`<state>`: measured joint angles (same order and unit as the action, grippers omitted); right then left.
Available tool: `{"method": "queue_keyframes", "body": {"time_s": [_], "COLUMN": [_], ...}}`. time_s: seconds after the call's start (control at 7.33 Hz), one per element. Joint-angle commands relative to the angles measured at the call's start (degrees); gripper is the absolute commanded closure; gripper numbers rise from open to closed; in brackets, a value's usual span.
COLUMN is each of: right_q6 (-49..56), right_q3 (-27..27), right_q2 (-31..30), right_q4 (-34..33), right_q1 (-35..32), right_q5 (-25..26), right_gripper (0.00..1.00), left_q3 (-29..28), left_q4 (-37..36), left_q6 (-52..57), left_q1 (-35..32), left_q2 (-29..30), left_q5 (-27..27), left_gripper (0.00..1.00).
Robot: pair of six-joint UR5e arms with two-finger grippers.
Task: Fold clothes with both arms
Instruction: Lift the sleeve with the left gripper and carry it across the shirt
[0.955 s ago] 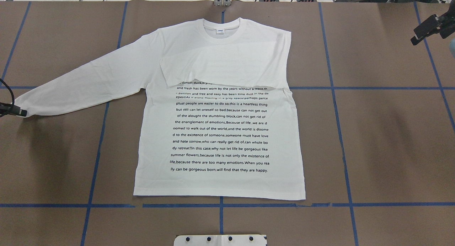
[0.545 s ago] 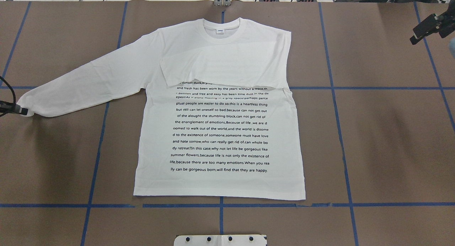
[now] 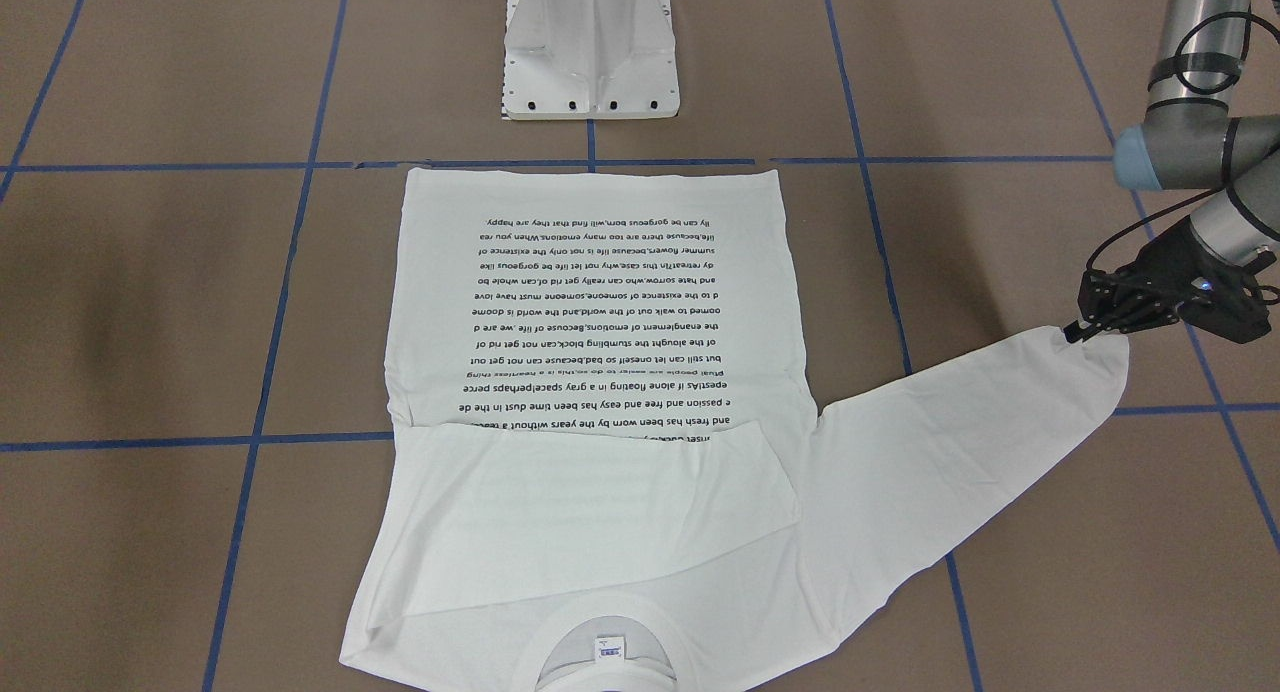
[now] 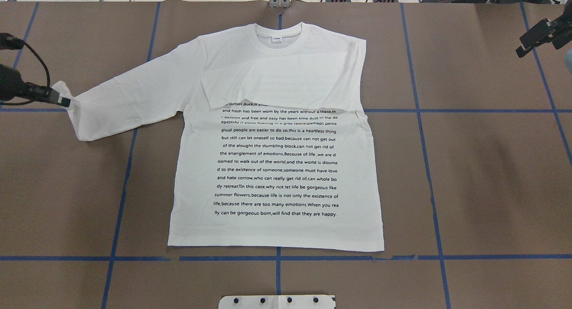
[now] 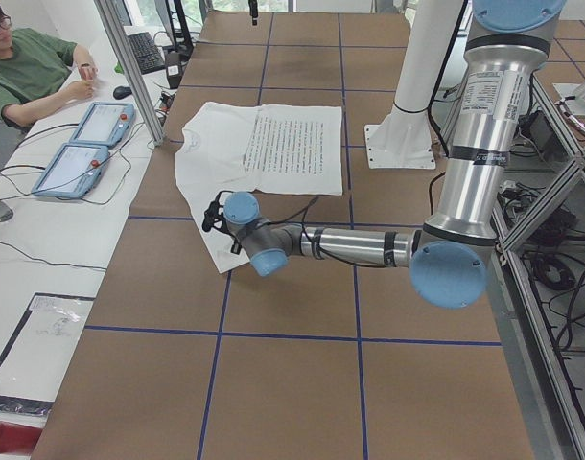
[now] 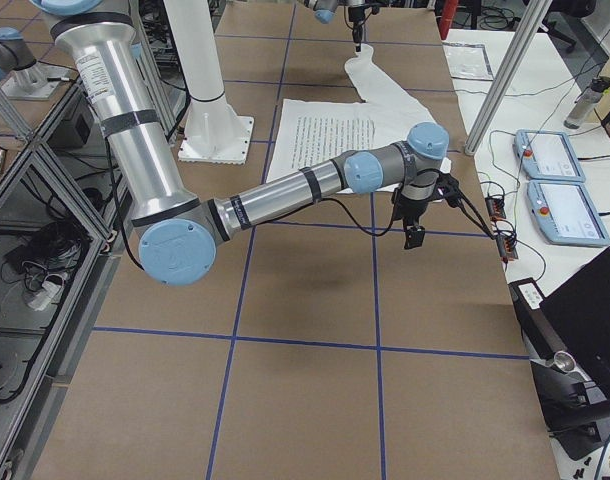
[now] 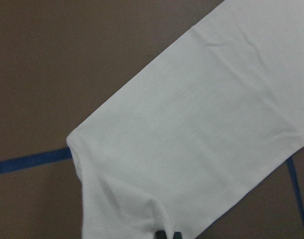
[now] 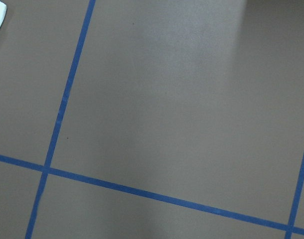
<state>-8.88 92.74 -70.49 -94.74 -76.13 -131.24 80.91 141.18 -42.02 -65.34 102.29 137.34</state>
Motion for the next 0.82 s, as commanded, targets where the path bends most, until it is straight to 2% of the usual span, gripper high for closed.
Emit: {"method": "queue_keyframes", "body": {"time_s": [0.0, 0.41, 0.68], "right_q6": [0.0, 0.0, 0.0], "right_q3": [-0.1, -0.3, -0.3], "right_q2": [-0.3, -0.5, -0.6], "right_q4": [-0.1, -0.1, -0.2], "right_q1": [0.0, -0.1, -0.2], "right_q5": [-0.1, -0.6, -0.6], "right_gripper": [0.0, 0.0, 0.0], "left_q3": [3.1, 3.8, 3.4], "left_q4": [-7.5, -8.0, -8.0], "left_q6": [-1.7, -18.8, -27.6], "left_q1": [-0.7, 0.2, 4.6], "left_q2": [11.3, 24.8, 30.8], "left_q5": [0.1, 0.2, -0.7], "left_gripper": [1.0, 1.0, 1.0]}}
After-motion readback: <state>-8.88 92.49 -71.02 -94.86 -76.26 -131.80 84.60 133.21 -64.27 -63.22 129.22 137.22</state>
